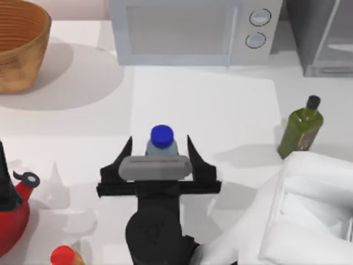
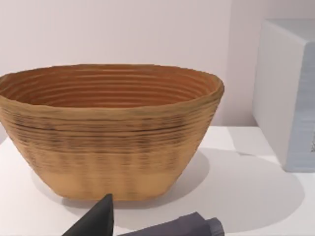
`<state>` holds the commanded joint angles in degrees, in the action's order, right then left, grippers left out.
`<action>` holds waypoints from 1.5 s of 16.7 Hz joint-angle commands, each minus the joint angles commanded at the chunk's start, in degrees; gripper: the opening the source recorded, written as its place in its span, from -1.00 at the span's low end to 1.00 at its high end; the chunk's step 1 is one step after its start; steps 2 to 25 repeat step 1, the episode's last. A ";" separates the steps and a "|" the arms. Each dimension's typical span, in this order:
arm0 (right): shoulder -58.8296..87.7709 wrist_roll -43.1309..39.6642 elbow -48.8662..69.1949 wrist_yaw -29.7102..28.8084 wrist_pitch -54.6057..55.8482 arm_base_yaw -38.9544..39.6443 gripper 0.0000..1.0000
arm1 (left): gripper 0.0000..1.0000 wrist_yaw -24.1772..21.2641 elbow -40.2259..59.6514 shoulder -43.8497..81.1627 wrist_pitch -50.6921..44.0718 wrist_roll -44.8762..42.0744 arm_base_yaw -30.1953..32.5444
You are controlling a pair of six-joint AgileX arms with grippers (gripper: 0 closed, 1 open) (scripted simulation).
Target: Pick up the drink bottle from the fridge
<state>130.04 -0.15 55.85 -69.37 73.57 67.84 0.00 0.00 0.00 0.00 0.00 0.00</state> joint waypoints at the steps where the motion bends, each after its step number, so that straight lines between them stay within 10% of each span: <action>1: 0.00 0.00 0.00 0.00 0.00 0.00 1.00 | 1.00 0.00 0.00 0.00 0.00 0.00 0.00; 25: 0.00 0.00 0.00 0.00 0.00 0.00 1.00 | 1.00 0.00 0.00 0.00 0.00 0.00 0.00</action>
